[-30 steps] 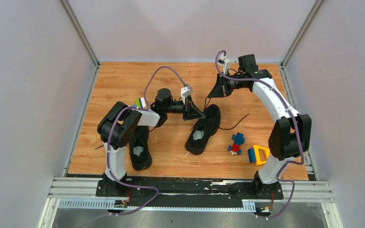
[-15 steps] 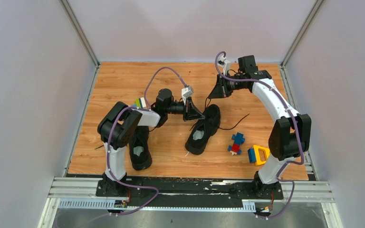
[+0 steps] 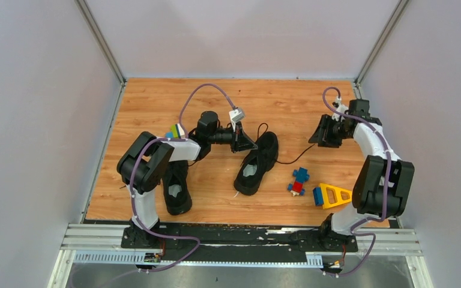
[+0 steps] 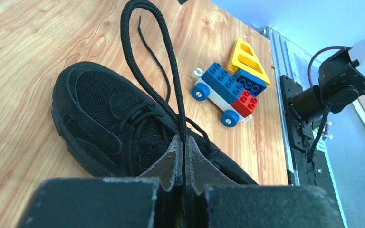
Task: Tie the shoes
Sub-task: Wrap the shoelace around the shoelace.
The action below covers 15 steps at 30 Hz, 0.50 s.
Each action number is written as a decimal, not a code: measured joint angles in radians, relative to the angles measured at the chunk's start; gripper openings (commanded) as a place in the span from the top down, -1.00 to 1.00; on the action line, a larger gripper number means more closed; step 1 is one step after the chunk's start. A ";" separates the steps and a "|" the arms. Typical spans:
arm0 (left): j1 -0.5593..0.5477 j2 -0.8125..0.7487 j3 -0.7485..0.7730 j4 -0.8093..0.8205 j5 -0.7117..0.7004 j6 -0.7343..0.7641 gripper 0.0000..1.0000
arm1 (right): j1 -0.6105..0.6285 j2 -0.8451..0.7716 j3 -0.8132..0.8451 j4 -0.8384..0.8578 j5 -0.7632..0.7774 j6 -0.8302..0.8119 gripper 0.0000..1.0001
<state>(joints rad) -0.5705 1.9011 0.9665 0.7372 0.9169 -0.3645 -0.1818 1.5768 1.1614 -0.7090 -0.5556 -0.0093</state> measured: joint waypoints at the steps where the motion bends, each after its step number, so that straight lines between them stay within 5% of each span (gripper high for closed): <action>1: -0.002 -0.006 0.000 -0.010 -0.004 0.005 1.00 | -0.019 0.000 -0.021 0.004 0.027 0.022 0.05; 15: -0.035 -0.012 0.001 -0.068 -0.013 0.039 1.00 | -0.008 0.215 0.041 0.063 0.305 0.224 0.33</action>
<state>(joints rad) -0.6052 1.8893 0.9676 0.6693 0.9035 -0.3260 -0.1902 1.7916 1.2022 -0.6464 -0.2508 0.2150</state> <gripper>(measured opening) 0.010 0.378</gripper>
